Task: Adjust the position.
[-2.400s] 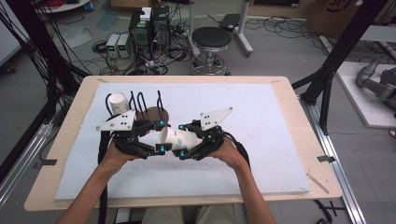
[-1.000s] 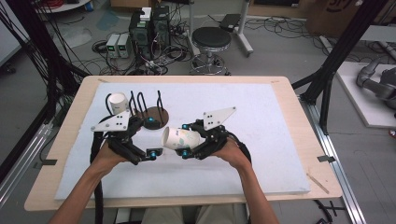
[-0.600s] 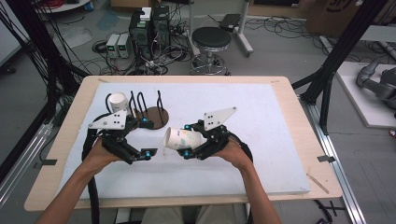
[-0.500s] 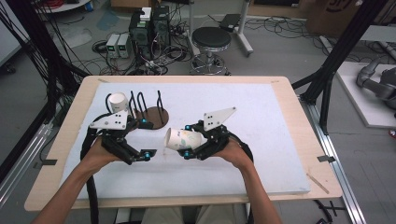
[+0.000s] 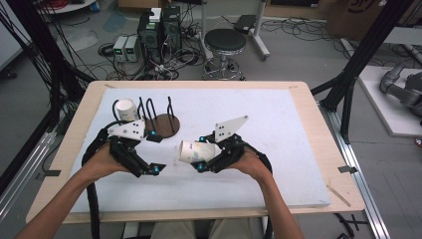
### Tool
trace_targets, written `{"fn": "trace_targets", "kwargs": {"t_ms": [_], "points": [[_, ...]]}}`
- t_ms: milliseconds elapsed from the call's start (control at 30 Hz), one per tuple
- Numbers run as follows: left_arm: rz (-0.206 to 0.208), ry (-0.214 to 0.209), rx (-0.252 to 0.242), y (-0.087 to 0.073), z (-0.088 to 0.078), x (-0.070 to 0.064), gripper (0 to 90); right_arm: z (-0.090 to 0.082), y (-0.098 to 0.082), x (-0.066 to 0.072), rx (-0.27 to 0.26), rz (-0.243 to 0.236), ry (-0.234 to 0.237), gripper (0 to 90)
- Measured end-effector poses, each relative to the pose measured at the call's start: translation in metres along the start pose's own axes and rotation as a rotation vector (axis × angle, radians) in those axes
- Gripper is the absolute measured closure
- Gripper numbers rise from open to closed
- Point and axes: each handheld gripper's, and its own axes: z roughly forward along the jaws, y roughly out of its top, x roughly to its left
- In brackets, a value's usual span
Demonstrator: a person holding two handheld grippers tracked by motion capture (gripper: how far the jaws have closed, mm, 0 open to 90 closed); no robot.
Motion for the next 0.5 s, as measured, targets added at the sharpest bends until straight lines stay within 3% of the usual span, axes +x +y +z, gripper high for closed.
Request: {"fn": "trace_targets", "kwargs": {"t_ms": [267,500], "points": [[0.004,-0.017,0.086,0.001,0.0048,0.0013,8.3,0.0014,0.0005,0.0013,0.056,-0.007,-0.013,30.7],[0.018,-0.004,0.183,0.0032,0.0095,0.003,8.3,0.0025,-0.0006,0.0006,0.098,-0.009,-0.018,30.7]]}}
